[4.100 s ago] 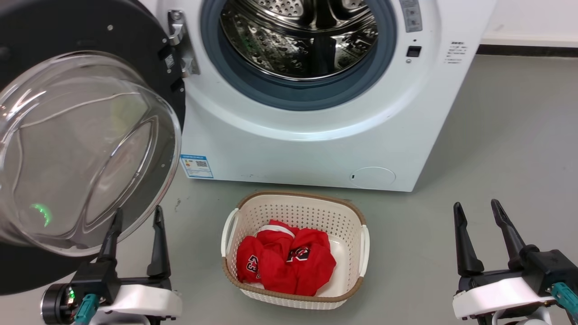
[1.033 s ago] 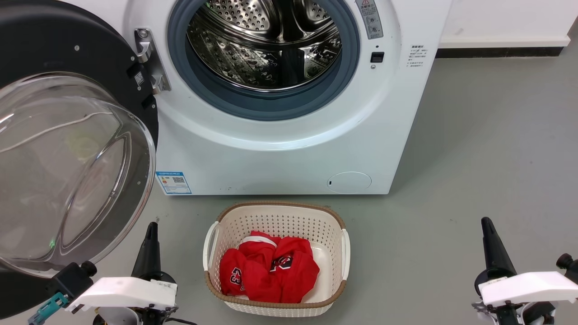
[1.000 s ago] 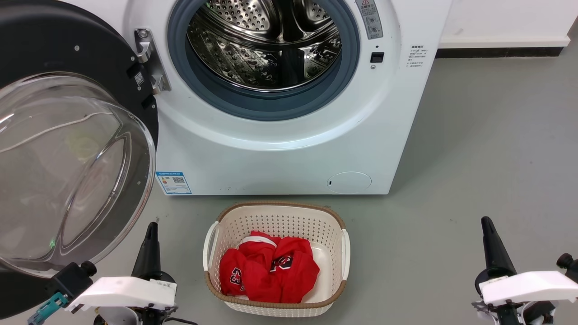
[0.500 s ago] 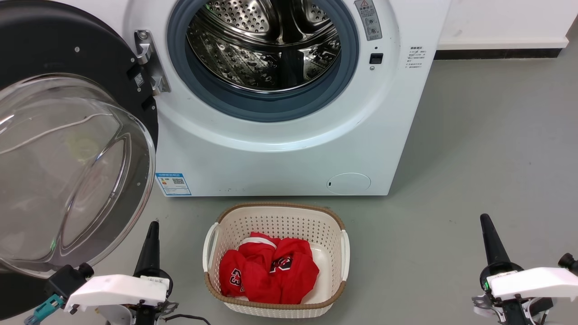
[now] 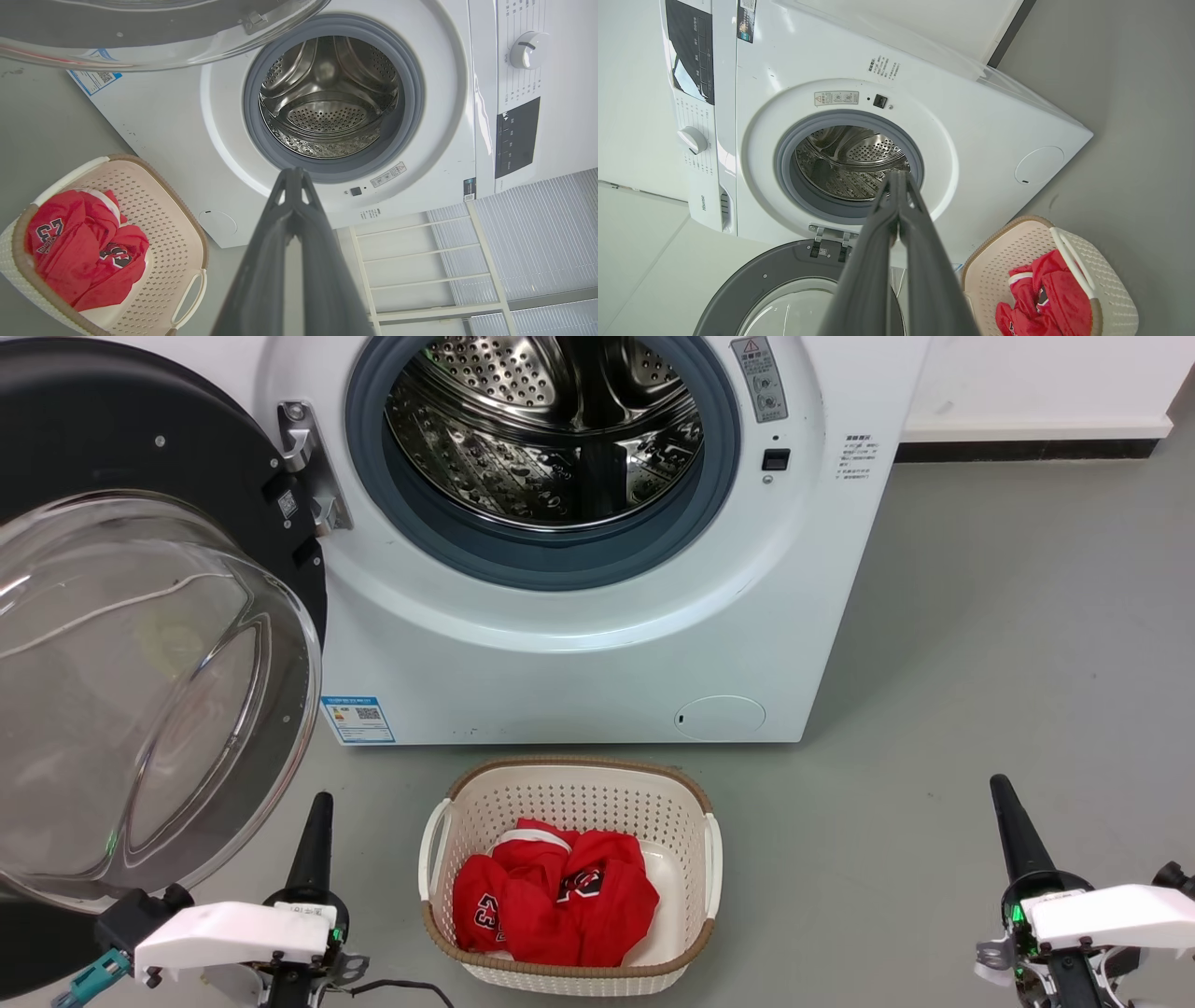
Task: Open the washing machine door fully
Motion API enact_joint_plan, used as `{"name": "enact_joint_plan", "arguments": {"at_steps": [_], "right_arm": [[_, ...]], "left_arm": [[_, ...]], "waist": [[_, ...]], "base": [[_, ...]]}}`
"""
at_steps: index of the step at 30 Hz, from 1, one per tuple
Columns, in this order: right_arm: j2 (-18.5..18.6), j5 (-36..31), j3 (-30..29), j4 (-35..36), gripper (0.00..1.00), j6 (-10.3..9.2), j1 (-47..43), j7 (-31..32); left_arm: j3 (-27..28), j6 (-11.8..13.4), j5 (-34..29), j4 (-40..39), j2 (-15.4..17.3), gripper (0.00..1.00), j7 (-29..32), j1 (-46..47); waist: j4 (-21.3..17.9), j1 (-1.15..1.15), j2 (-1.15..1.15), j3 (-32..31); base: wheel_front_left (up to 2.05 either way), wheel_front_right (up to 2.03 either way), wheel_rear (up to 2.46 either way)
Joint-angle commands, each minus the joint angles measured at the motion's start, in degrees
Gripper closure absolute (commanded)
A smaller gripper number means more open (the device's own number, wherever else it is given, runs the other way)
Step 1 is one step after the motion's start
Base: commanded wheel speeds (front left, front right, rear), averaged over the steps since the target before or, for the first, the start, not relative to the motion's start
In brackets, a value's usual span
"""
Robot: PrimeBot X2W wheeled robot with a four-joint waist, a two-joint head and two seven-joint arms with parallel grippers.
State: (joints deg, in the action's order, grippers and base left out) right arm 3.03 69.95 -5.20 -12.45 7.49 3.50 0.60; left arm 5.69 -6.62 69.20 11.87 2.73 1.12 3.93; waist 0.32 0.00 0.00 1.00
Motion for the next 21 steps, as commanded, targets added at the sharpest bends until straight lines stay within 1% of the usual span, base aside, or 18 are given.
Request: {"name": "enact_joint_plan", "arguments": {"at_steps": [1,21], "right_arm": [[0.31,1.67,-0.17,0.19,1.00,0.01,1.35,0.48],[0.27,11.91,-0.60,-0.70,1.00,0.00,2.11,3.03]], "left_arm": [[0.13,-0.36,1.49,-0.10,0.18,1.00,0.31,1.41],[0.54,-0.64,12.00,1.06,0.20,1.00,2.89,1.98]], "waist": [[-0.01,0.00,0.00,-0.02],[-0.15,0.00,0.00,-0.37]], "base": [[0.00,0.00,0.00],[0.00,0.00,0.00]]}}
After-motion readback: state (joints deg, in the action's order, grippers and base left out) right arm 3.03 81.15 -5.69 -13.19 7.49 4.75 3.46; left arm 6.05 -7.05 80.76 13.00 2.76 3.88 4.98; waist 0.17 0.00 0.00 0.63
